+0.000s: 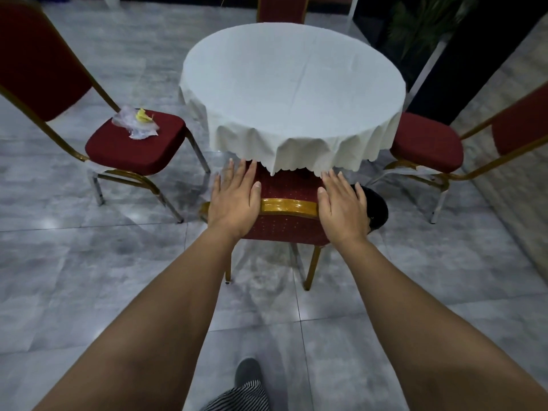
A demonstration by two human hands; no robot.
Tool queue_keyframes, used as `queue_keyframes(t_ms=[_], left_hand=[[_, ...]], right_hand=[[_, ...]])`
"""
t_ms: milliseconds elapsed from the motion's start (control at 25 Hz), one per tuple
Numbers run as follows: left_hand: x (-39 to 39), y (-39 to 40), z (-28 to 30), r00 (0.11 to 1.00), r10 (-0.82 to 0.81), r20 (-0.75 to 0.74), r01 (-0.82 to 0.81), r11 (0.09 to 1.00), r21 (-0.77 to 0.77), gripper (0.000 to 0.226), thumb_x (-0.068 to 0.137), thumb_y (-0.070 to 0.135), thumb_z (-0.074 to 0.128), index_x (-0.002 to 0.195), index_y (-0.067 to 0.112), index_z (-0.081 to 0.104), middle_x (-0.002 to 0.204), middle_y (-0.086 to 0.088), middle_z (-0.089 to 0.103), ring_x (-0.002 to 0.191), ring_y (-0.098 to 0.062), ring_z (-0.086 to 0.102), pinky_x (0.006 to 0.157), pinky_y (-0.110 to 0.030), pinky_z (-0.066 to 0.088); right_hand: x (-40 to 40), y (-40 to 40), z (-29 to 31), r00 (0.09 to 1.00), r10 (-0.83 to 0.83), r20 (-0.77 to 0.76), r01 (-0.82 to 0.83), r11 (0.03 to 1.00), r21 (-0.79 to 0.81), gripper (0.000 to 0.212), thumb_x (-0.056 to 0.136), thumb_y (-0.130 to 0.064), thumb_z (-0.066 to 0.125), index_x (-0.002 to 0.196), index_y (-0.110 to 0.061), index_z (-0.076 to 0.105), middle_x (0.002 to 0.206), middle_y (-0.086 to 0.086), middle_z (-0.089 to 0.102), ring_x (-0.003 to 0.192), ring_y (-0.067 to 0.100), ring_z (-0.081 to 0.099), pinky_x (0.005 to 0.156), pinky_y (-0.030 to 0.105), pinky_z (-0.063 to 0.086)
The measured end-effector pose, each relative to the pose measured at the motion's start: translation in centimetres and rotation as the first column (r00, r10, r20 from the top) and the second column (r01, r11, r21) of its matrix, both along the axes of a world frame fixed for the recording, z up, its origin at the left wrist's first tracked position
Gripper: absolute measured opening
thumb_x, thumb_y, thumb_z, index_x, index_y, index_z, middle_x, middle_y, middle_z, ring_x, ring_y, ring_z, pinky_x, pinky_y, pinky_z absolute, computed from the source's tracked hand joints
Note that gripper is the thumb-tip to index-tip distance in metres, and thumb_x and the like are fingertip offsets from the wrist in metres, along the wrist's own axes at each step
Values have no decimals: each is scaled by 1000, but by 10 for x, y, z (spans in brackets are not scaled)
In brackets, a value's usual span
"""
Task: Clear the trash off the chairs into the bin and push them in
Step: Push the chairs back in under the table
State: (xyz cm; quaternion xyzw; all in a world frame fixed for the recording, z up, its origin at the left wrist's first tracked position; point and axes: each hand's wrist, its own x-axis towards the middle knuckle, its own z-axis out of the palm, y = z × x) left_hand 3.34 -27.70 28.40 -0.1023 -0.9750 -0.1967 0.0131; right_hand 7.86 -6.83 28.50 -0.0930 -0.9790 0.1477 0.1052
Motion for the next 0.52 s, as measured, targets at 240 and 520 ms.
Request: queue_keyframes(t_ms=[240,520], left_hand=[[-27,1,1,1000,-2,4,2,1000,17,55,105,38,16,157,26,8,166,3,2,153,-15,-7,124,-42,-4],[-55,6,3,1000,-7,3,7,1000,19,55,104,38,16,158,27,9,166,3,4,153,-15,-7,123,-39,-7]], right_hand=[[-25,1,2,1000,-4,8,4,1000,-13,64,97,-45,13,154,-23,31,161,-5,29,151,10,18,123,37,3],[-52,5,0,1000,-21,-1,21,1000,2,67,96,-47,9,154,-23,32,161,-5,29,151,10,18,124,38,5]])
